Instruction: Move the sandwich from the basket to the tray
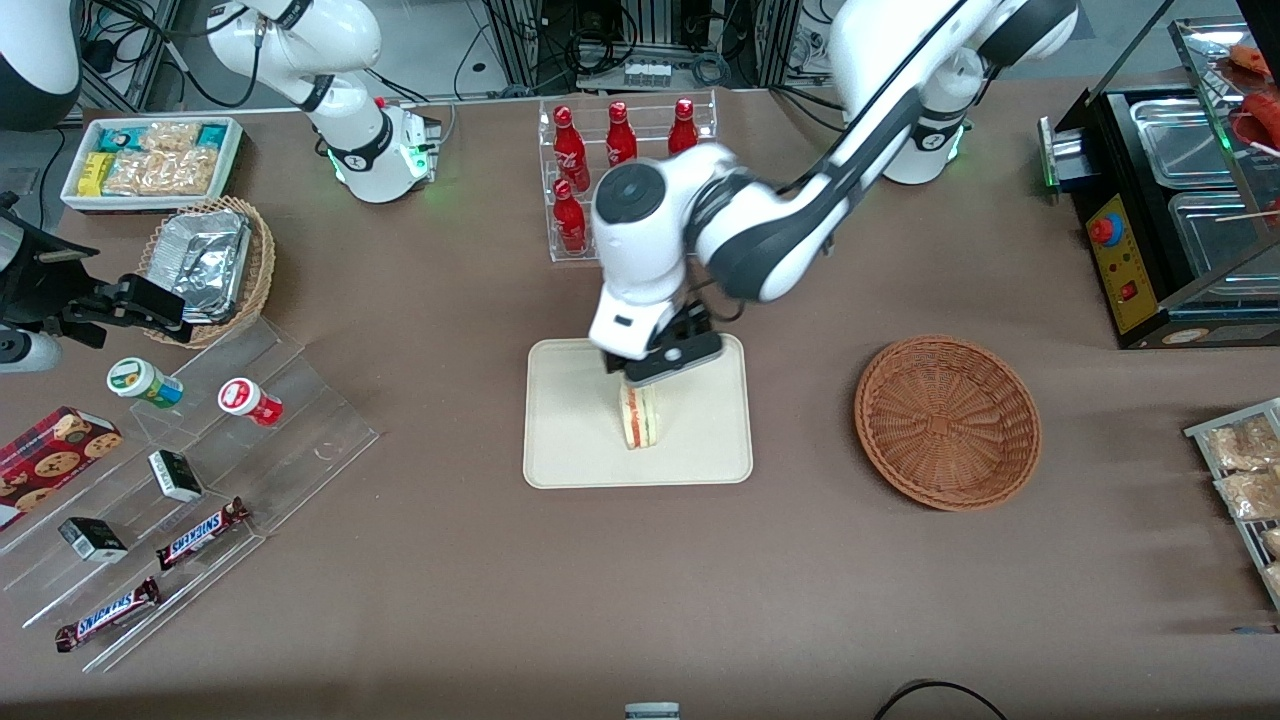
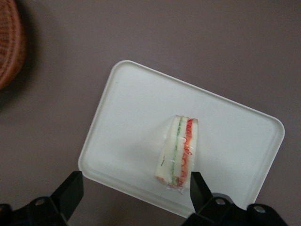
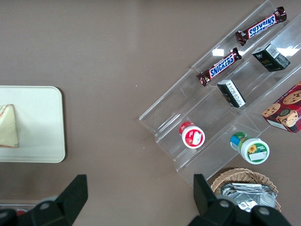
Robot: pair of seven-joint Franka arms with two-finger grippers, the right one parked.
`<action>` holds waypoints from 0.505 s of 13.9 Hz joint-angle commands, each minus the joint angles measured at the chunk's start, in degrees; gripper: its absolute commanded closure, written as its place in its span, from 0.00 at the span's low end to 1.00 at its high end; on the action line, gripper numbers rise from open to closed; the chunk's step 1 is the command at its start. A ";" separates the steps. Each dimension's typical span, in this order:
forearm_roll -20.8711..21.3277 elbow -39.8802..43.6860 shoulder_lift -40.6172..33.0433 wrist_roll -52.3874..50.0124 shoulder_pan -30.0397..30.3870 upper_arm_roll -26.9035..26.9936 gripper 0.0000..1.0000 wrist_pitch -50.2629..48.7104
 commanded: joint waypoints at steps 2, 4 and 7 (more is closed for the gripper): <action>-5.00 -2.35 -9.43 3.17 6.24 0.00 0.00 -9.99; -9.21 -2.35 -13.39 11.77 10.89 0.00 0.00 -15.70; -13.26 -2.35 -19.11 24.25 18.88 0.00 0.00 -22.12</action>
